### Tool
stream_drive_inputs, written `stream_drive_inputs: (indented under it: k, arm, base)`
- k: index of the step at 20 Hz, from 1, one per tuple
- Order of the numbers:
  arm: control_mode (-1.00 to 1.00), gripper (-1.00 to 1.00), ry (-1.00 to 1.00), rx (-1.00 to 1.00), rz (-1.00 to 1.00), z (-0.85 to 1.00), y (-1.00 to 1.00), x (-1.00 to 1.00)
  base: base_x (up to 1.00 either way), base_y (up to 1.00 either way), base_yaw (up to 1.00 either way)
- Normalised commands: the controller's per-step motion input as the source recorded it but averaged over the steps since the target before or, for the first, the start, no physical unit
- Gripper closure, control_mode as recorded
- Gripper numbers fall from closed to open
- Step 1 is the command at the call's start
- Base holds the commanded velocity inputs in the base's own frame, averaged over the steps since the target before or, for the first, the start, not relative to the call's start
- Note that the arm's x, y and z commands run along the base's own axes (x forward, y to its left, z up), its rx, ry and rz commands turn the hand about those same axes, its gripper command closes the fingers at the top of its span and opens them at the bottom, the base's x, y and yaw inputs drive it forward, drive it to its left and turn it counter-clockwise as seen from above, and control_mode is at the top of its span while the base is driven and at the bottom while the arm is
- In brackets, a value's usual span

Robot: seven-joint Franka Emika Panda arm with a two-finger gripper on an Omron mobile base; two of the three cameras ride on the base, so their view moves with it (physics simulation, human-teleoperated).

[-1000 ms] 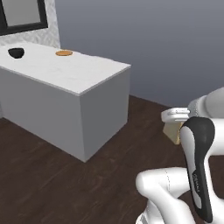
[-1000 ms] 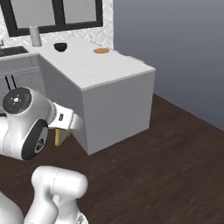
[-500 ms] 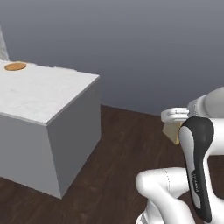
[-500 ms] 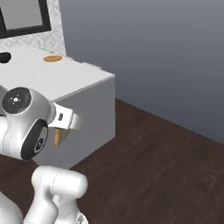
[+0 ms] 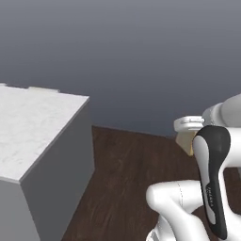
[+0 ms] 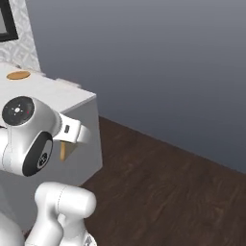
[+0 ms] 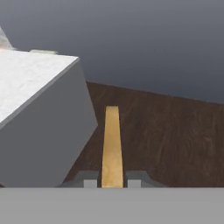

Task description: Start the toaster. Once the lever pops up, take the bread to the plate on the dining counter.

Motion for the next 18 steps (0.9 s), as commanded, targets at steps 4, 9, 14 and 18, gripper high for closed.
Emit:
stream_drive_inputs:
  k: [4,9,14,18]
  arm:
    - [1.00,1.00,0.00,0.00,0.00,0.00,0.00,0.00]
    - [1.00,1.00,0.00,0.00,0.00,0.00,0.00,0.00]
    - [1.00,1.00,0.00,0.00,0.00,0.00,0.00,0.00]
    - [1.00,1.00,0.00,0.00,0.00,0.00,0.00,0.00]
  base:
    - [1.00,0.00,0.00]
    - [1.00,-0.06,0.05]
    - [1.00,-0.23,0.18]
    - [1.00,-0.26,0.27]
